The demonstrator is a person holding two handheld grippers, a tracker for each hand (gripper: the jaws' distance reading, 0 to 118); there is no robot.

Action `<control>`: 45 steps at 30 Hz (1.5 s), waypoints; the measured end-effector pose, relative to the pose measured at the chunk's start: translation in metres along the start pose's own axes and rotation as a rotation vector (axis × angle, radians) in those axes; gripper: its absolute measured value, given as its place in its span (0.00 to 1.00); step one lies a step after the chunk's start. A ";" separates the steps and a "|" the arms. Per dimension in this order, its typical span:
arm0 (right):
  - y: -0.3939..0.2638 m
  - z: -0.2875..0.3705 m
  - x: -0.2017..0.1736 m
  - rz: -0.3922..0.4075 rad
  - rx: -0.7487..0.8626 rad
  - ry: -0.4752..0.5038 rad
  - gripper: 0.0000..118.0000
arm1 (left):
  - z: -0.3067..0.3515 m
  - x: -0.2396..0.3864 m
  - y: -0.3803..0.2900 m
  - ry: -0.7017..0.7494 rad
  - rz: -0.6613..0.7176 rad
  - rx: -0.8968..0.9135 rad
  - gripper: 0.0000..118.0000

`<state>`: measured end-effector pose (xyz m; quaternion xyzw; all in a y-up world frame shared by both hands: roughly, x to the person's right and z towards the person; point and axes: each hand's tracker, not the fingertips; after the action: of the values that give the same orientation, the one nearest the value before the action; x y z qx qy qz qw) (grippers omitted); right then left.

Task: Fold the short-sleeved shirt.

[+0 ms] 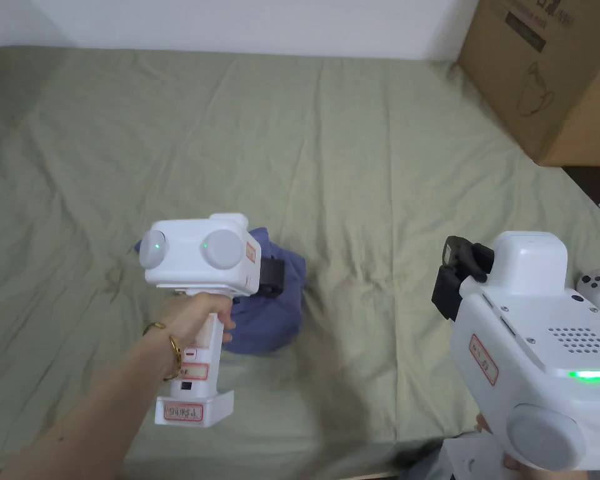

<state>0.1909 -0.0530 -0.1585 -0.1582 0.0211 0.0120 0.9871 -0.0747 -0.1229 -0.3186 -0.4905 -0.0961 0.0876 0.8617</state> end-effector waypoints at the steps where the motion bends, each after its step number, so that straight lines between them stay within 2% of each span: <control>1: 0.001 0.000 -0.002 0.004 0.004 0.005 0.00 | 0.017 -0.002 0.005 -0.007 0.012 0.068 0.93; 3: 0.005 0.000 -0.006 0.010 0.016 0.015 0.00 | 0.060 -0.007 0.014 -0.024 0.009 0.264 0.93; 7: 0.015 -0.001 -0.016 0.015 0.048 0.033 0.00 | 0.132 -0.015 0.010 0.145 -0.033 0.585 0.93; 10: 0.022 -0.002 -0.023 0.011 0.078 0.047 0.00 | 0.163 -0.023 -0.009 0.257 -0.085 0.782 0.93; 13: 0.027 -0.003 -0.030 0.017 0.102 0.056 0.00 | 0.176 -0.032 -0.034 0.347 -0.096 0.889 0.92; 17: 0.032 -0.004 -0.038 0.016 0.121 0.073 0.00 | 0.179 -0.045 -0.066 0.339 -0.061 0.895 0.88; 18: 0.033 -0.004 -0.040 0.020 0.125 0.075 0.00 | 0.177 -0.046 -0.074 0.344 -0.064 0.889 0.82; 21: 0.031 -0.003 -0.046 0.031 0.131 0.085 0.00 | 0.164 -0.051 -0.093 0.408 -0.103 0.859 0.34; 22: 0.030 -0.002 -0.047 0.032 0.130 0.089 0.00 | 0.169 -0.050 -0.079 0.405 -0.119 0.836 0.13; 23: 0.029 -0.002 -0.048 0.032 0.127 0.094 0.00 | 0.169 -0.049 -0.079 0.381 -0.123 0.818 0.03; 24: 0.027 -0.002 -0.049 0.032 0.122 0.098 0.00 | 0.162 -0.051 -0.094 0.367 -0.112 0.804 0.00; 31: 0.019 -0.002 -0.052 0.035 0.089 0.110 0.00 | 0.163 -0.038 -0.108 0.319 -0.067 0.746 0.00; 36: 0.018 -0.005 -0.052 0.033 0.080 0.117 0.00 | 0.150 -0.061 -0.099 0.301 -0.033 0.720 0.00; 38: 0.019 -0.007 -0.052 0.037 0.076 0.119 0.00 | 0.145 -0.070 -0.086 0.307 -0.014 0.682 0.05; 39: 0.019 -0.008 -0.052 0.040 0.075 0.117 0.00 | 0.142 -0.076 -0.077 0.301 0.002 0.651 0.13; 42: 0.018 -0.014 -0.052 0.045 0.068 0.111 0.00 | 0.127 -0.087 -0.048 0.243 0.055 0.555 0.75; 43: 0.017 -0.016 -0.051 0.045 0.062 0.112 0.00 | 0.118 -0.095 -0.035 0.220 0.069 0.505 0.88; 45: 0.016 -0.021 -0.050 0.041 0.051 0.110 0.00 | 0.099 -0.103 -0.012 0.189 0.092 0.427 0.91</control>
<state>0.1397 -0.0454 -0.1812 -0.1329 0.0787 0.0232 0.9877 -0.1985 -0.0723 -0.2668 -0.3071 0.0281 0.0989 0.9461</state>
